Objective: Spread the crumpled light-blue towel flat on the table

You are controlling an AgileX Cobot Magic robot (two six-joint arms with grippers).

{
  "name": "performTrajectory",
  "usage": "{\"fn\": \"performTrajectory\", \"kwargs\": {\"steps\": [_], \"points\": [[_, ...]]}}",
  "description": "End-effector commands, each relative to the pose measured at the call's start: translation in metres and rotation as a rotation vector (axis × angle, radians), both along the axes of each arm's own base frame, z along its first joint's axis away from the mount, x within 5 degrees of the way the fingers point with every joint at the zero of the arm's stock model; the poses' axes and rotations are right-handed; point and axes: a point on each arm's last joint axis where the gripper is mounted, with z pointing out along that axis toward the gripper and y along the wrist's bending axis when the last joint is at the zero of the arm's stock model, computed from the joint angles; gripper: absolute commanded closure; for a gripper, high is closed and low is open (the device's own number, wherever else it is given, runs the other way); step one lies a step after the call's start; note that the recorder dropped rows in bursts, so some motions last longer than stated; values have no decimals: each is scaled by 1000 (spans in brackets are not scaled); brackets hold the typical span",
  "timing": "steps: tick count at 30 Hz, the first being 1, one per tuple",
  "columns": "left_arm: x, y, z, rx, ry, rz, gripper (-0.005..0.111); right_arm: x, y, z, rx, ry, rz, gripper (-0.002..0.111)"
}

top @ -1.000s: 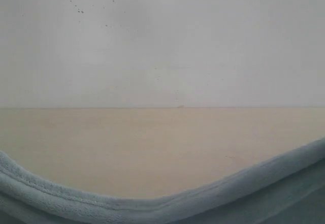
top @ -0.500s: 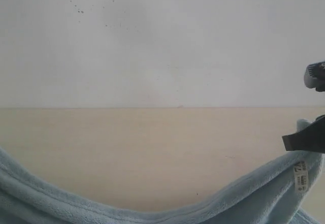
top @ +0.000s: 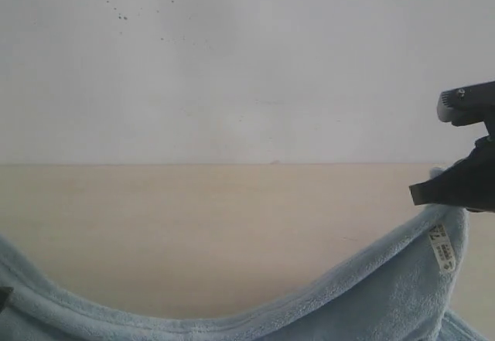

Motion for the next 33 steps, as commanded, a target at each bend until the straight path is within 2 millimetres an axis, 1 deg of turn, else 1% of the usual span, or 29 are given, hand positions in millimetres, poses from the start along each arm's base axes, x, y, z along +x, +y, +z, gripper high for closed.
{"fn": "performTrajectory", "kwargs": {"steps": [1, 3, 6, 9, 11, 13, 15, 16, 17, 18, 19, 20, 21, 22, 25, 26, 27, 31, 33], "points": [[-7, 8, 21, -23, -111, 53, 103, -13, -5, 31, 33, -110, -10, 108], [-13, 11, 30, -68, -149, 64, 103, -21, -6, 42, 44, -143, -15, 108], [-28, 16, 46, -146, -190, 41, 103, -40, -11, 62, 51, -193, -27, 108], [-42, 21, 64, -144, -266, -23, 103, -62, -17, 82, 57, -240, -43, 108], [-53, 28, 75, -159, -330, -26, 103, -77, -21, 93, 59, -264, -54, 108], [-66, 35, 86, -173, -401, -35, 103, -94, -25, 103, 64, -293, -66, 108], [-78, 41, 95, -148, -450, -58, 103, -110, -29, 112, 68, -324, -74, 108], [-86, 47, 101, -126, -485, -62, 103, -126, -32, 120, 75, -362, -80, 108], [-91, 51, 103, -112, -499, -50, 103, -133, -34, 123, 76, -377, -82, 108], [-98, 57, 105, -104, -524, -19, 103, -146, -37, 128, 80, -394, -92, 108], [-101, 60, 106, -95, -532, -6, 103, -152, -39, 129, 80, -394, -98, 108], [-105, 63, 108, -78, -542, -7, 103, -163, -42, 131, 75, -394, -107, 108], [-107, 64, 109, -74, -550, -9, 103, -168, -43, 131, 71, -396, -108, 108], [-110, 65, 110, -84, -565, -6, 103, -179, -46, 133, 65, -407, -109, 108], [-113, 66, 112, -106, -589, -15, 103, -196, -48, 136, 70, -432, -100, 108], [-114, 66, 112, -112, -594, -23, 103, -206, -50, 137, 70, -447, -91, 108], [-113, 65, 112, -113, -595, -27, 103, -212, -52, 138, 67, -454, -94, 108], [-113, 65, 112, -114, -595, -30, 103, -230, -57, 135, 63, -444, -111, 108], [-113, 65, 112, -114, -595, -30, 103, -234, -58, 134, 61, -439, -115, 108]]}}
